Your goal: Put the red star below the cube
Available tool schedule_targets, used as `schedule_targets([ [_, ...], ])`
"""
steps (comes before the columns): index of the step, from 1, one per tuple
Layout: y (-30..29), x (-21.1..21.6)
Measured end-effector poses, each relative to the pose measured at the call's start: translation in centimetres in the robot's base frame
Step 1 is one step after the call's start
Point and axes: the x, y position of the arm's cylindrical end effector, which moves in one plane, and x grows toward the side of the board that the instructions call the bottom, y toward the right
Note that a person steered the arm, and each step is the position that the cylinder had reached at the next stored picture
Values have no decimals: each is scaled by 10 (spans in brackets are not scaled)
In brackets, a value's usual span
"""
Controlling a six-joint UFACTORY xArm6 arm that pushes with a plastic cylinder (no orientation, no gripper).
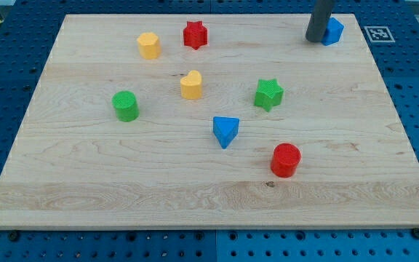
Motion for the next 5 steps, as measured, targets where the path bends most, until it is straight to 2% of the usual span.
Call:
schedule_targets([
  [1,-48,0],
  [3,-174,-55],
  [4,-282,-51],
  [5,-354,-35],
])
